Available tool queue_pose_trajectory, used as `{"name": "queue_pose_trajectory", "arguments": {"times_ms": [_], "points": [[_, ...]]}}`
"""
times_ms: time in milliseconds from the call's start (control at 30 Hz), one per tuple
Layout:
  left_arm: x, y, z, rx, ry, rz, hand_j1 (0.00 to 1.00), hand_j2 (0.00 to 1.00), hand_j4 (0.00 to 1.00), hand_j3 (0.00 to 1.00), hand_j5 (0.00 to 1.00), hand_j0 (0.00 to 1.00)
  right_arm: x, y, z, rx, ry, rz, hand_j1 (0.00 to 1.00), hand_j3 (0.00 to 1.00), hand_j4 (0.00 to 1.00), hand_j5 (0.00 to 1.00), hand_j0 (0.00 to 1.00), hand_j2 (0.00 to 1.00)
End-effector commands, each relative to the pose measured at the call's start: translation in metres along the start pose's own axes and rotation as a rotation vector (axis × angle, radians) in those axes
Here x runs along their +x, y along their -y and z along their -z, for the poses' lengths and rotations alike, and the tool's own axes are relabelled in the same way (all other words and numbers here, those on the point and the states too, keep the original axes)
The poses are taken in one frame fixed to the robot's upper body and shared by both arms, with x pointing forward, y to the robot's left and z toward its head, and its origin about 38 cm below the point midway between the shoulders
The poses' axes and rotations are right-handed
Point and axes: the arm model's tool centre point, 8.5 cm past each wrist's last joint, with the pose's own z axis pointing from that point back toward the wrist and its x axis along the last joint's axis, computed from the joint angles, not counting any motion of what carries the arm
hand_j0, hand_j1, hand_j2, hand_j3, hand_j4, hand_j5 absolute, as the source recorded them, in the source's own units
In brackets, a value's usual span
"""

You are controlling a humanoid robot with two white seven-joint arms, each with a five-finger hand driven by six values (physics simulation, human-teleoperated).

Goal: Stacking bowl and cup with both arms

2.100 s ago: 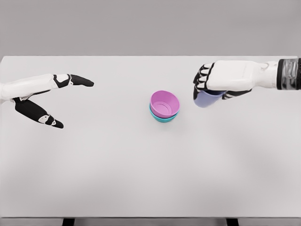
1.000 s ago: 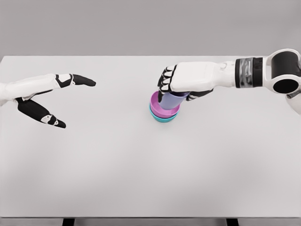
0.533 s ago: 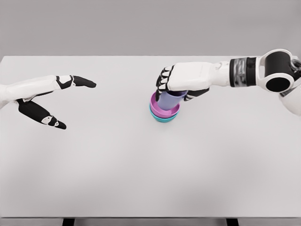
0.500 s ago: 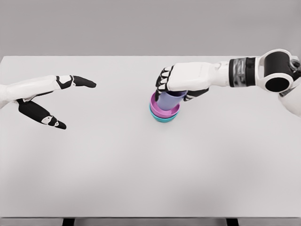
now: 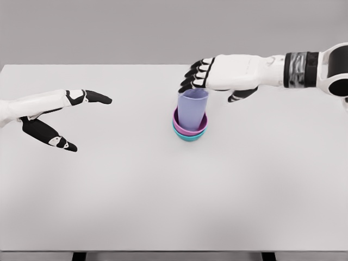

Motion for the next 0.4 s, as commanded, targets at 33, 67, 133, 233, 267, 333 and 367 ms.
{"name": "queue_pose_trajectory", "arguments": {"times_ms": [33, 67, 133, 233, 267, 333, 367], "points": [[0.0, -0.001, 0.0, 0.005, 0.001, -0.006, 1.0, 1.0, 1.0, 1.0, 1.0, 1.0, -0.024, 0.009, -0.069, -0.039, -0.146, 0.013, 1.0, 1.0, 1.0, 1.0, 1.0, 1.0], [0.0, -0.001, 0.0, 0.005, 0.001, -0.006, 1.0, 1.0, 1.0, 1.0, 1.0, 1.0, -0.03, -0.008, -0.085, -0.018, -0.188, 0.051, 1.0, 1.0, 1.0, 1.0, 1.0, 1.0], [0.0, -0.001, 0.0, 0.005, 0.001, -0.006, 1.0, 1.0, 1.0, 1.0, 1.0, 1.0, -0.043, -0.05, -0.116, -0.013, -0.283, 0.166, 1.0, 1.0, 1.0, 1.0, 1.0, 1.0], [0.001, 0.0, 0.0, 0.004, 0.002, -0.007, 1.0, 1.0, 1.0, 1.0, 1.0, 1.0, -0.052, -0.087, -0.146, -0.049, -0.379, 0.278, 1.0, 1.0, 1.0, 1.0, 1.0, 1.0], [0.001, 0.0, 0.0, 0.004, 0.002, -0.007, 1.0, 1.0, 1.0, 1.0, 1.0, 1.0, -0.051, -0.088, -0.146, -0.046, -0.376, 0.278, 1.0, 1.0, 1.0, 1.0, 1.0, 1.0], [0.0, 0.0, 0.0, 0.004, 0.004, -0.009, 1.0, 1.0, 1.0, 1.0, 1.0, 1.0, -0.049, -0.089, -0.142, -0.045, -0.366, 0.28, 1.0, 1.0, 1.0, 1.0, 1.0, 1.0], [0.0, 0.0, 0.0, 0.002, 0.001, -0.007, 1.0, 1.0, 1.0, 1.0, 1.0, 1.0, -0.048, -0.092, -0.14, -0.042, -0.362, 0.285, 1.0, 1.0, 1.0, 1.0, 1.0, 1.0]]}}
